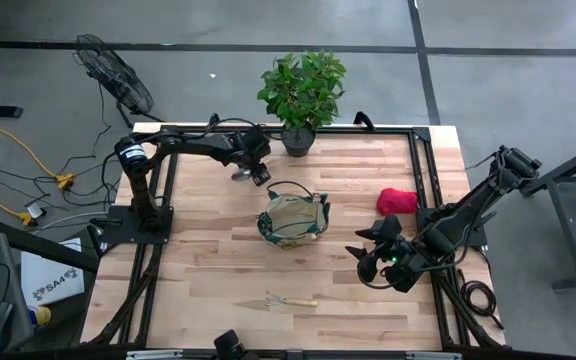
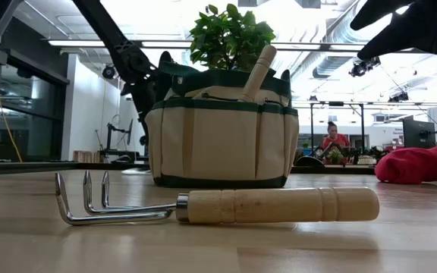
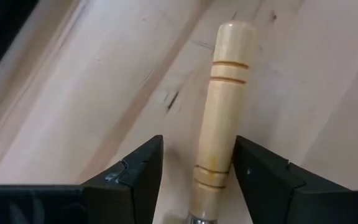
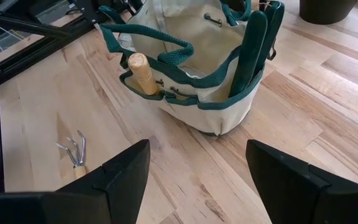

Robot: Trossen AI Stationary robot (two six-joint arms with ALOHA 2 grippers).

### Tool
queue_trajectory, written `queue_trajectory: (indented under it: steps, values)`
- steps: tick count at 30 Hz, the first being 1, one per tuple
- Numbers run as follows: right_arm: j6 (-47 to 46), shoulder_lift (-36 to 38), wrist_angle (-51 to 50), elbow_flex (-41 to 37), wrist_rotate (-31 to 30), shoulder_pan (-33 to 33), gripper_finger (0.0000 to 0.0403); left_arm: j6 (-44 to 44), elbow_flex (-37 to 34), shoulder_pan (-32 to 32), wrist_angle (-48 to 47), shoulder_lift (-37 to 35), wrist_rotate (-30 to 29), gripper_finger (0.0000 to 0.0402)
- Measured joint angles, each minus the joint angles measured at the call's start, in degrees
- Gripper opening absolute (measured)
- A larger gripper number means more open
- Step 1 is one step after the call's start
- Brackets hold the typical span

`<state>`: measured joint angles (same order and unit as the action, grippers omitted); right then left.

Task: Pick & Place Garden tools in Gardening bag
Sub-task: Put the brown trowel into the gardening bag

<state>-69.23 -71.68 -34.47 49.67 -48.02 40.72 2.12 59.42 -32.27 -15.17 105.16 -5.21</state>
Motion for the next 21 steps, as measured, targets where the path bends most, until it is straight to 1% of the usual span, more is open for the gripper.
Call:
queue_trajectory:
  steps: [9, 12, 15, 21]
  values:
    - [-0.1, 0.0, 0.0, 0.0, 0.2, 0.0, 0.0259, 0.2, 0.0, 0.0, -0.9, 0.0, 0.8, 0.0186]
    - [-0.1, 0.0, 0.0, 0.0, 0.2, 0.0, 0.0259, 0.2, 0.1, 0.0, -1.6, 0.0, 0.3, 0.0178]
    - [-0.1, 0.0, 0.0, 0.0, 0.2, 0.0, 0.0259, 0.1, 0.1, 0.0, -2.2, -0.1, 0.0, 0.0155]
    - [-0.2, 0.0, 0.0, 0.0, 0.2, 0.0, 0.0259, -0.5, 0.1, 0.1, -2.8, -0.1, 0.4, 0.009]
